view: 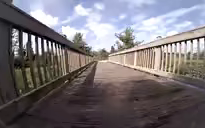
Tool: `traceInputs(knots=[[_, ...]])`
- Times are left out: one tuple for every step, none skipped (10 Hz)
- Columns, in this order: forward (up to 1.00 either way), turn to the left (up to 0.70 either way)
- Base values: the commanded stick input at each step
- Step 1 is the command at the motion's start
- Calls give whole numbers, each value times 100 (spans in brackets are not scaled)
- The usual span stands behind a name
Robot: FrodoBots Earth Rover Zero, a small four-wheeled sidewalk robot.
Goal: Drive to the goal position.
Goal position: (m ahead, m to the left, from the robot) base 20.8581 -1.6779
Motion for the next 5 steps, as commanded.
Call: traceInputs(knots=[[85, 0], [85, 0], [85, 0], [85, 0], [85, 0]])
